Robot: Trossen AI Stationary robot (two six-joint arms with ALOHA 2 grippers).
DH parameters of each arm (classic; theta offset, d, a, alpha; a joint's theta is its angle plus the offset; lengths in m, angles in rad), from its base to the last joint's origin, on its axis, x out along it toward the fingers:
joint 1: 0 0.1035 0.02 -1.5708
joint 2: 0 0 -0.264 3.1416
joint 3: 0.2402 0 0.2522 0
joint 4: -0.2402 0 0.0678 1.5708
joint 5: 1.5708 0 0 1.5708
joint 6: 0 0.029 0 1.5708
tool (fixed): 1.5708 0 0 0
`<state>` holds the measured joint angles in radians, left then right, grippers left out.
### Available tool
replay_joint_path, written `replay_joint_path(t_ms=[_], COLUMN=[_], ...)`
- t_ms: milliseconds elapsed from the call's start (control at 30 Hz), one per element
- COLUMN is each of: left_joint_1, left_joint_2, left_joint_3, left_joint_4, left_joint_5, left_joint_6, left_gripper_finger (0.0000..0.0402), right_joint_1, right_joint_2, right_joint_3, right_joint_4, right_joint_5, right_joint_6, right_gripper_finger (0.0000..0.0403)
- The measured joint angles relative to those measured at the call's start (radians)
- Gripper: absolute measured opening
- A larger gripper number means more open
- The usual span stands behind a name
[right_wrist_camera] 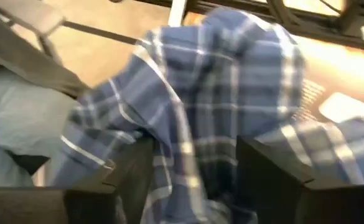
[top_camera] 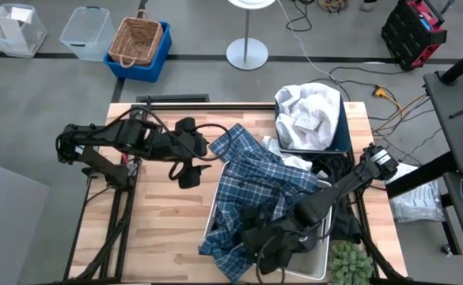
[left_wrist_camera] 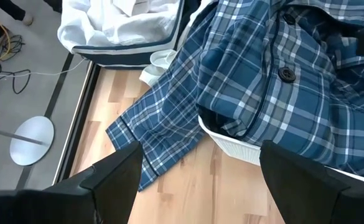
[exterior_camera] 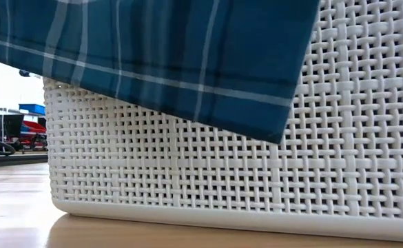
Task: Sort clothes
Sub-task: Put the blue sleeve shirt into the white bin
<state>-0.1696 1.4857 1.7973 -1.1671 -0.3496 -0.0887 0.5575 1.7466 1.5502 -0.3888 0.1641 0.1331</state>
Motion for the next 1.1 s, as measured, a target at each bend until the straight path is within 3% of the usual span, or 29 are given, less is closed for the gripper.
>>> replay_joint_path(t_ms=[133,333,433,533,733,867,1000,1100], left_joint_1=[-0.002,-0.012,-0.02,-0.03,-0.059,-0.086,-0.105,-0.113], left_joint_2=[0.0,0.0,0.0,0.0,0.0,0.0,0.0,0.0], left_joint_3=[0.0,-0.001,-0.001,-0.001,-0.001,-0.001,-0.002,-0.018], left_joint_4=[0.001,0.006,0.007,0.006,-0.002,-0.003,-0.002,-0.007], left_joint_5=[0.0,0.0,0.0,0.0,0.0,0.0,0.0,0.0], left_joint_6=[0.0,0.0,0.0,0.0,0.0,0.0,0.0,0.002], left_gripper_finger=[0.0299,0.0299,0.0299,0.0299,0.0299,0.0299,0.0299,0.0299], right_joint_1=[0.0,0.001,0.001,0.016,0.083,0.116,0.108,0.089], right_joint_2=[0.04,0.076,0.075,0.067,0.046,0.046,0.033,-0.001], right_joint_3=[0.058,0.098,0.115,0.163,0.326,0.433,0.475,0.421], right_joint_4=[0.005,0.001,-0.019,-0.115,-0.455,-0.83,-1.18,-1.142], right_joint_5=[-0.029,-0.028,0.013,0.123,0.577,0.824,0.873,0.843], right_joint_6=[-0.025,-0.123,-0.127,-0.136,-0.107,0.092,0.423,0.466], right_gripper_finger=[0.0166,0.0025,0.0012,0.0009,0.0009,0.0008,0.0008,0.0008])
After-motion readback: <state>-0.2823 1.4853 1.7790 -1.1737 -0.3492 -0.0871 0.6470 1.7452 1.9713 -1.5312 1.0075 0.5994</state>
